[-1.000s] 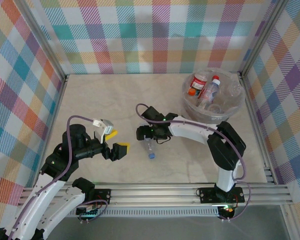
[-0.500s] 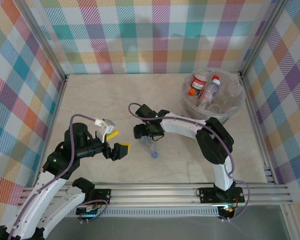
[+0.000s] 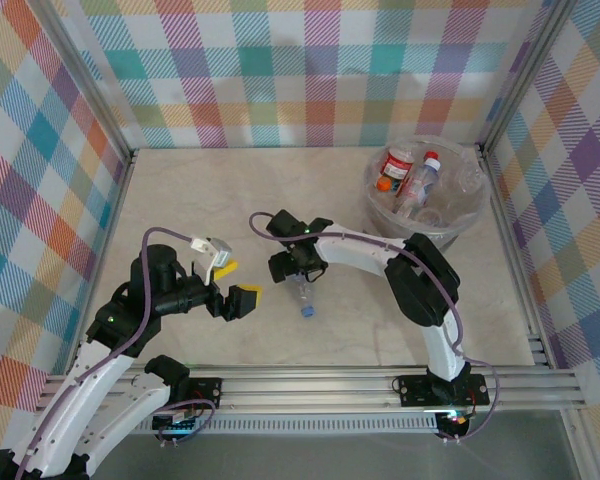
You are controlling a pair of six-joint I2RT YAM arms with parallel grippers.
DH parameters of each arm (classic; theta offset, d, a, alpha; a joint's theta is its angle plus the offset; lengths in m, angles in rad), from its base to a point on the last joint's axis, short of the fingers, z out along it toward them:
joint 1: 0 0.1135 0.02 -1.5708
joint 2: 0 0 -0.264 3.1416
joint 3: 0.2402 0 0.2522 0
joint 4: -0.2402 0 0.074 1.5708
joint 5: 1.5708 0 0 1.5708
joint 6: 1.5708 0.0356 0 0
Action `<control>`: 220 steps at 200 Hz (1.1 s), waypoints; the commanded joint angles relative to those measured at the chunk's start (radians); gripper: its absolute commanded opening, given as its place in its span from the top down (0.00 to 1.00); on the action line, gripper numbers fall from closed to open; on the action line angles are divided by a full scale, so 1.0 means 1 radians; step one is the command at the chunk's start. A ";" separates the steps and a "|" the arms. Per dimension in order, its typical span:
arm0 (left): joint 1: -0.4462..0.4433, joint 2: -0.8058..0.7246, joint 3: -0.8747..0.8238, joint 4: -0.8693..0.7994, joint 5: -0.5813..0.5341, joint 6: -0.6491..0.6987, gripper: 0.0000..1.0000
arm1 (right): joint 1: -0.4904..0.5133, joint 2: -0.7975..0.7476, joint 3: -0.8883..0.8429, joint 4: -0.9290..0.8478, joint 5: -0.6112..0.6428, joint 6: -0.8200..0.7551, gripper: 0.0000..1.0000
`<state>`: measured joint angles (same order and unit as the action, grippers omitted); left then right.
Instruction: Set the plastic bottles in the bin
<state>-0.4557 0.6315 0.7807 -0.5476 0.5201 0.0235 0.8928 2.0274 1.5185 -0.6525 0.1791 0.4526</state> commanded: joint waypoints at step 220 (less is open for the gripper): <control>0.005 -0.188 -0.095 0.191 0.033 0.010 0.00 | -0.001 -0.425 0.199 -0.178 0.146 -0.292 0.34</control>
<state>-0.4557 0.4797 0.7155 -0.4416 0.5598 0.0238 0.9028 1.6573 1.6295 -0.7284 0.2623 0.2256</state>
